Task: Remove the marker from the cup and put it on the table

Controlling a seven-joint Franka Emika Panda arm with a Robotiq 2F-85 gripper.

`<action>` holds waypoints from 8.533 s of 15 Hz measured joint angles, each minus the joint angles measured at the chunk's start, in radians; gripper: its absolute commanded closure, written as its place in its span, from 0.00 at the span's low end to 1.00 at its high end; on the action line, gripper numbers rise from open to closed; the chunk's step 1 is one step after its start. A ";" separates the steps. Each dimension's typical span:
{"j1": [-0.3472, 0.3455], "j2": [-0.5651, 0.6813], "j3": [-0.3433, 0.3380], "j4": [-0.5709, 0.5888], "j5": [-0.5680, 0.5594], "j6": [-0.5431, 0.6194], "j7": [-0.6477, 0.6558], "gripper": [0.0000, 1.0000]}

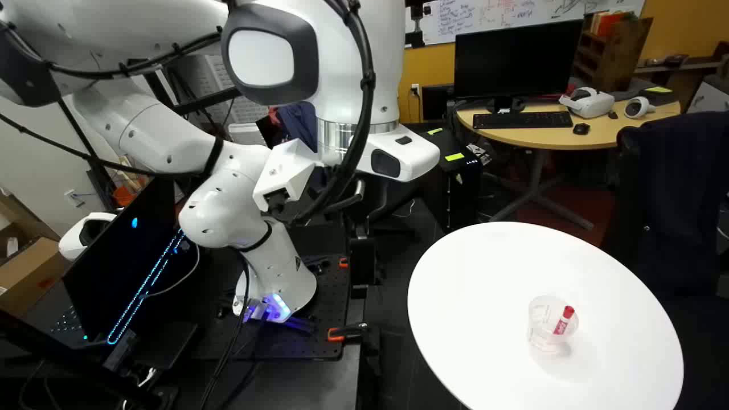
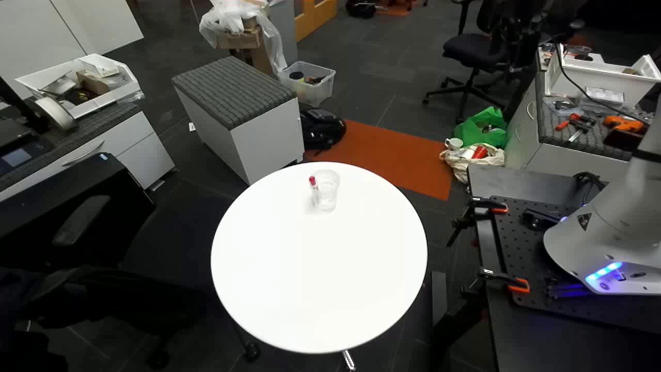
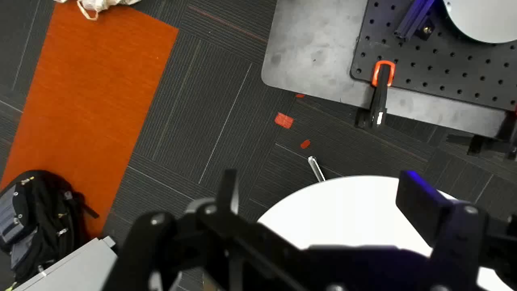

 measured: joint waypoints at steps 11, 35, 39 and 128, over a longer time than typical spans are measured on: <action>0.003 0.000 -0.002 0.000 0.000 0.015 0.002 0.00; 0.181 0.357 -0.095 -0.024 0.289 0.792 -0.270 0.00; 0.180 0.448 -0.089 -0.002 0.290 0.888 -0.277 0.00; 0.170 1.299 0.147 0.477 1.144 1.227 -0.727 0.54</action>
